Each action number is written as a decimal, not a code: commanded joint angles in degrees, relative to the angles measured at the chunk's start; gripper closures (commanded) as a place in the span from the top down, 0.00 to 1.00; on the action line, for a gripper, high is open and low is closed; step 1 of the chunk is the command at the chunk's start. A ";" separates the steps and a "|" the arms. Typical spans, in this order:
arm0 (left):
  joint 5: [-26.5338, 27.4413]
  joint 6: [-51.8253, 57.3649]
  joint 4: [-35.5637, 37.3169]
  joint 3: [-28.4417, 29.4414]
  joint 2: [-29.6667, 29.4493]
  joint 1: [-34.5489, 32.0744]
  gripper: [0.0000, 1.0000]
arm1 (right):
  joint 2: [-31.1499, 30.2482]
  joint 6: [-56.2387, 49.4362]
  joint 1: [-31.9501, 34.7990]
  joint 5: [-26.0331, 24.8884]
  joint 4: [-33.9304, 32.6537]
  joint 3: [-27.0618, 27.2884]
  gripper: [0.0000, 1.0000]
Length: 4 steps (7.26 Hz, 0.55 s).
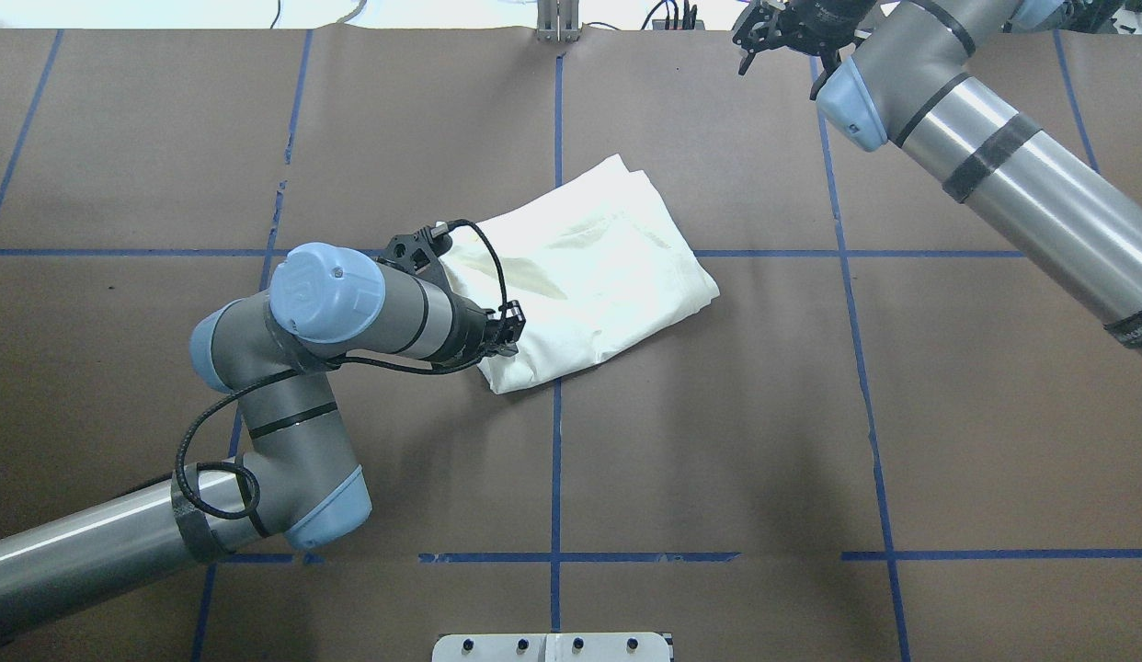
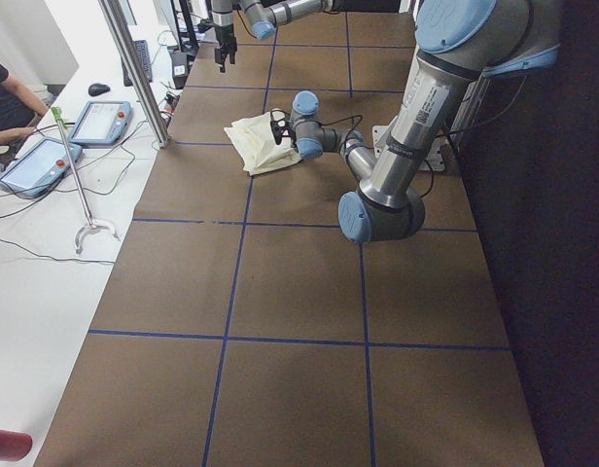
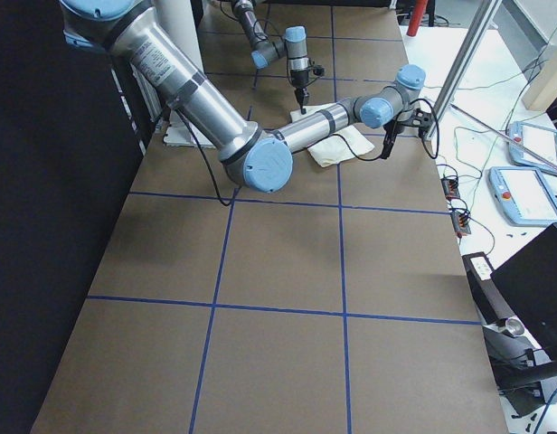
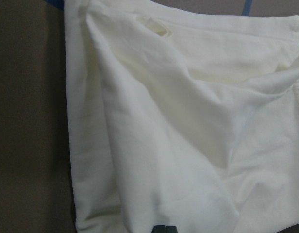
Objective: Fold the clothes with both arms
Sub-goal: 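Press the folded shirt's near side with the left gripper while the right gripper withdraws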
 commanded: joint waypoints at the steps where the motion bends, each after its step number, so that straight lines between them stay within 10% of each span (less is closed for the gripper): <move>1: 0.76 0.08 0.12 0.43 0.28 1.54 0.00 | -0.03 -0.06 0.13 -0.08 0.00 -0.04 1.00; 4: 0.85 0.25 0.13 1.66 0.54 2.07 0.00 | 0.05 -0.06 0.21 -0.08 0.00 -0.04 1.00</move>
